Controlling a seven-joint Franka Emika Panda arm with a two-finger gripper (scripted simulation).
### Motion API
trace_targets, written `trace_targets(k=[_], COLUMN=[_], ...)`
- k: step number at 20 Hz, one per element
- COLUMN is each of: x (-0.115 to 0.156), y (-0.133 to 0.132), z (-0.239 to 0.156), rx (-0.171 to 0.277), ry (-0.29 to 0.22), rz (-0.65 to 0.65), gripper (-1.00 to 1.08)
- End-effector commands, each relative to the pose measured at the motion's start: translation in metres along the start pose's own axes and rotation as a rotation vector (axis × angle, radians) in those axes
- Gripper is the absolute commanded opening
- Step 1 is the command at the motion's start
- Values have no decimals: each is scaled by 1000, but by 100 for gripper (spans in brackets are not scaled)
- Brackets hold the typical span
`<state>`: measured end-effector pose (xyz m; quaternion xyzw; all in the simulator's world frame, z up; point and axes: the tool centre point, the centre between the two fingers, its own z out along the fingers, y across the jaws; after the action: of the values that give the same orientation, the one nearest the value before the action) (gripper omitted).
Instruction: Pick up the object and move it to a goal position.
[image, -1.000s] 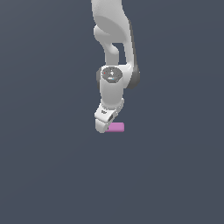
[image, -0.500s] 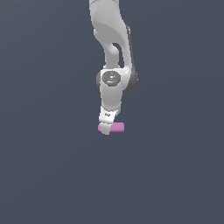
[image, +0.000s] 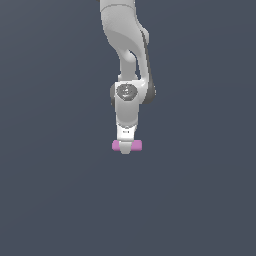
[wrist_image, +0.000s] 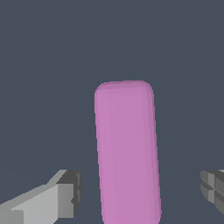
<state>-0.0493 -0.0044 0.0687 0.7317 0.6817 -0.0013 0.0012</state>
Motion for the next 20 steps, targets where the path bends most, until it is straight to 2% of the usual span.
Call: trace_targets(k=[1,12,20], x=[0,0,0], y=[-1,-3,-4], z=[2,8,41], rx=[0,0,0], ry=[2,3,3], rz=[-33,-63,-67], gripper=[100,100,100])
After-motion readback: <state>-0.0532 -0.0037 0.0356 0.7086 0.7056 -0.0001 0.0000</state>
